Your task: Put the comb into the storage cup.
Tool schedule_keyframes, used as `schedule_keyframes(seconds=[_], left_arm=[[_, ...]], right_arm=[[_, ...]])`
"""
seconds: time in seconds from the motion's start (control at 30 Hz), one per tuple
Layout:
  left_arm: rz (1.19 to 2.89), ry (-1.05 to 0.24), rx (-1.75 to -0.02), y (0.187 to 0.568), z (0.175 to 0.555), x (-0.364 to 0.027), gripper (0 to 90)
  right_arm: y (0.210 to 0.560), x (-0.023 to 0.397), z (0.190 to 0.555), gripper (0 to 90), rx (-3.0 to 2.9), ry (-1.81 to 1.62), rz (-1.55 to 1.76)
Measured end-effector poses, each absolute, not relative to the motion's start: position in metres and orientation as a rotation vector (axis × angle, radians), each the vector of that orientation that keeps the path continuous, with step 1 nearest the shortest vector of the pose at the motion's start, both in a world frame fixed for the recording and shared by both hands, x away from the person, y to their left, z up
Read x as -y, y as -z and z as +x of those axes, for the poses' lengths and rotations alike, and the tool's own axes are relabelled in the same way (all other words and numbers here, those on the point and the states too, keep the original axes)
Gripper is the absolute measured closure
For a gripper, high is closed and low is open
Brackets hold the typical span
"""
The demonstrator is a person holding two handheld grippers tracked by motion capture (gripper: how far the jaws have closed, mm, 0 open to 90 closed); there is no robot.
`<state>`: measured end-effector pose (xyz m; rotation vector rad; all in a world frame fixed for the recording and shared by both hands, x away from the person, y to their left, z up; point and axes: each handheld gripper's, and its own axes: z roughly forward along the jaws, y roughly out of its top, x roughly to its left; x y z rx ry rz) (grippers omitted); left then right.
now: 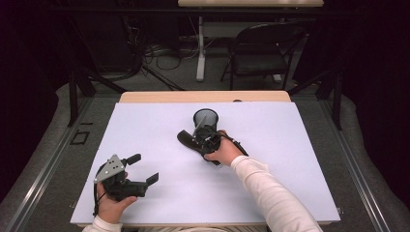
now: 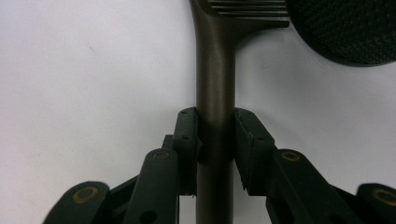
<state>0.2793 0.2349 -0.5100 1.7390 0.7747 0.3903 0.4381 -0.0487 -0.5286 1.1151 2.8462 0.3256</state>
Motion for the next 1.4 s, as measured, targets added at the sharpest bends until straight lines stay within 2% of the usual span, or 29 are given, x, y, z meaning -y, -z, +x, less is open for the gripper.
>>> schedule_keyframes(seconds=[1.4], left_arm=[[1.741,-0.389,-0.775,0.5107,0.2798,-0.2349,1.8]], right_arm=[[0.5235,0.0511,0.4329,72.9,-2.854,-0.395,1.127]])
